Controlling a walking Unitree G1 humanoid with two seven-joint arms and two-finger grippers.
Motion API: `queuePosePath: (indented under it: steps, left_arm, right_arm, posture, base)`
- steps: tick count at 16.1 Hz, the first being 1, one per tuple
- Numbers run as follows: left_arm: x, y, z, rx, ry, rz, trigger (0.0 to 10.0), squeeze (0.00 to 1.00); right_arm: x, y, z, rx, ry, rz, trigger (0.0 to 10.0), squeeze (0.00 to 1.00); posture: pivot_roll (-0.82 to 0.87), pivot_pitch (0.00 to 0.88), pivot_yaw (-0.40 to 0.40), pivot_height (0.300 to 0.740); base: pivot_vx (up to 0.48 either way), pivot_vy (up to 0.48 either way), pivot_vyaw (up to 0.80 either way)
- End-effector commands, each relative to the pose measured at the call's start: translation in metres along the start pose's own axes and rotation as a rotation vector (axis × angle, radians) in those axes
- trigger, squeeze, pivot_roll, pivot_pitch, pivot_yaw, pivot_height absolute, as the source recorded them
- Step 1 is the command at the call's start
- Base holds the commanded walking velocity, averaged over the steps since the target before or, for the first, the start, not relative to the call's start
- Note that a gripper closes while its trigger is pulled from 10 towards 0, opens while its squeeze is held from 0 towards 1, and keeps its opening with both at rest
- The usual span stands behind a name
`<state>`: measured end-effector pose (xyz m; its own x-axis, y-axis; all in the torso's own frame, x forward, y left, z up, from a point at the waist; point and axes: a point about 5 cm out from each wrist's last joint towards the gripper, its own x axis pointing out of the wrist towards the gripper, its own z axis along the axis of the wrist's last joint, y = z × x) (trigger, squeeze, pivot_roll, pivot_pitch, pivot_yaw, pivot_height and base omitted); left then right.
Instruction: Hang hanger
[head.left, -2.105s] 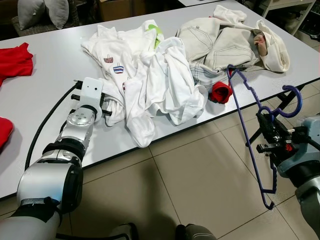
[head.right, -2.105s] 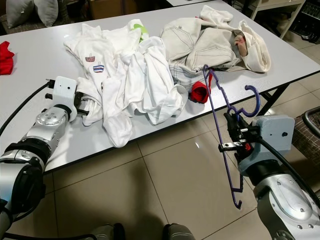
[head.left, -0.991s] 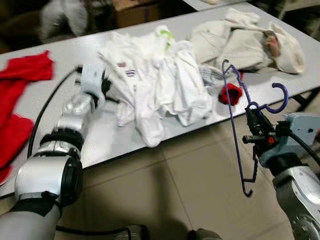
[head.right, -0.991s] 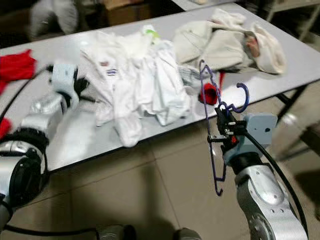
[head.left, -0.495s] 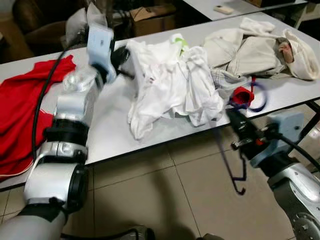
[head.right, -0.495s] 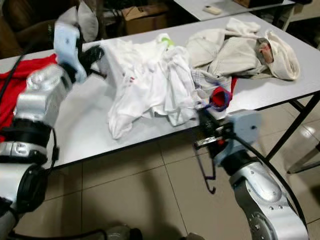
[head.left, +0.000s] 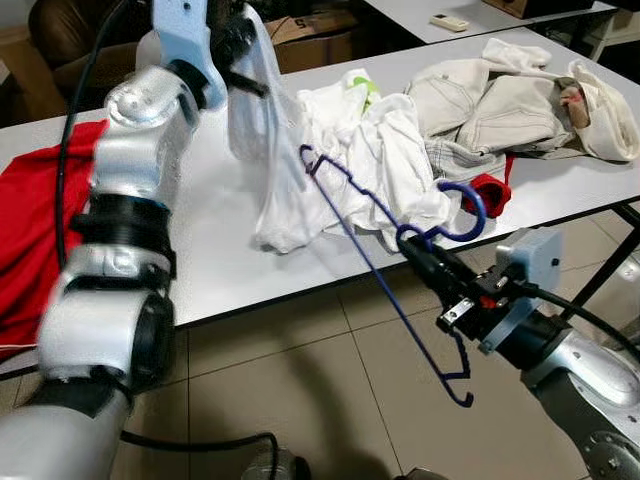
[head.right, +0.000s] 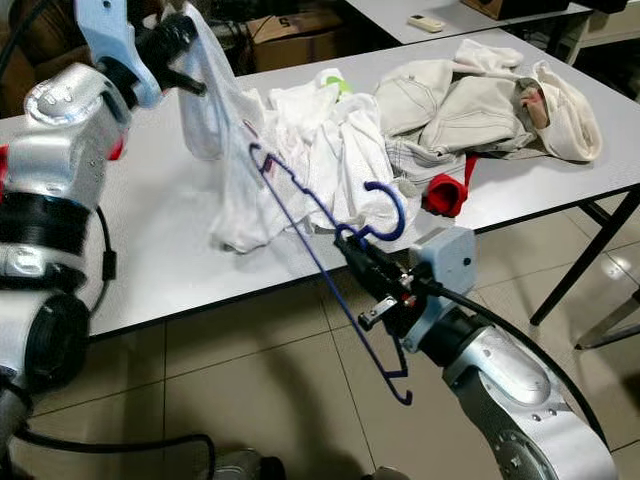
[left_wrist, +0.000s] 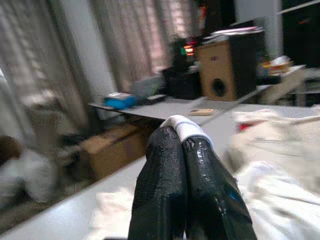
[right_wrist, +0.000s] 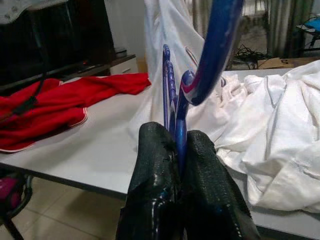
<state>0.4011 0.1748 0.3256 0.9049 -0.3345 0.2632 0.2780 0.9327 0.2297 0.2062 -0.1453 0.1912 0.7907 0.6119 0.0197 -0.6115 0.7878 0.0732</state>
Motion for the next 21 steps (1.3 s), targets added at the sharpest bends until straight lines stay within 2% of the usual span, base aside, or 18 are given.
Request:
queuePosePath:
  steps: [1, 3, 7, 9, 10, 15, 18, 21]
  left_arm:
    - [0.000, 0.011, 0.017, 0.059, -0.045, 0.038, 0.0, 0.00]
    - [0.001, 0.007, 0.019, 0.078, -0.042, -0.005, 0.0, 0.00]
    - [0.000, -0.014, 0.009, 0.149, -0.006, -0.123, 0.0, 0.00]
    - [-0.008, -0.030, -0.007, 0.229, 0.048, -0.210, 0.0, 0.00]
    - [-0.010, -0.033, -0.011, 0.260, 0.070, -0.227, 0.0, 0.00]
    - [-0.023, -0.043, -0.023, 0.347, 0.120, -0.267, 0.0, 0.00]
    - [-0.027, -0.050, -0.023, 0.337, 0.127, -0.271, 0.0, 0.00]
    - [-0.028, -0.049, -0.028, 0.351, 0.155, -0.252, 0.0, 0.00]
  right_arm:
    - [0.000, 0.003, 0.006, 0.005, -0.029, 0.025, 10.0, 0.00]
    - [0.000, 0.008, 0.012, 0.023, -0.054, 0.070, 10.0, 0.00]
    - [0.005, 0.008, 0.011, 0.017, -0.058, 0.070, 10.0, 0.00]
    - [0.013, 0.004, 0.015, 0.018, -0.089, 0.047, 10.0, 0.00]
    - [0.016, 0.003, 0.016, 0.013, -0.092, 0.043, 10.0, 0.00]
    - [0.023, -0.002, 0.017, 0.003, -0.100, -0.012, 10.0, 0.00]
    - [0.024, -0.001, 0.015, 0.005, -0.079, 0.004, 10.0, 0.00]
    - [0.023, 0.008, 0.014, 0.019, -0.065, 0.065, 10.0, 0.00]
  posture:
    - [-0.09, 0.000, 0.123, 0.740]
    - [-0.09, 0.000, 0.122, 0.740]
    - [-0.08, 0.000, 0.117, 0.740]
    - [-0.07, 0.000, 0.111, 0.740]
    - [-0.07, 0.000, 0.111, 0.740]
    - [-0.06, 0.000, 0.098, 0.740]
    - [-0.06, 0.000, 0.092, 0.740]
    - [-0.07, 0.000, 0.092, 0.740]
  base:
    - [0.000, 0.000, 0.00]
    - [0.000, 0.000, 0.00]
    - [0.000, 0.000, 0.00]
    - [0.000, 0.000, 0.00]
    - [0.000, 0.000, 0.00]
    - [0.000, 0.000, 0.00]
    - [0.000, 0.000, 0.00]
    - [0.000, 0.000, 0.00]
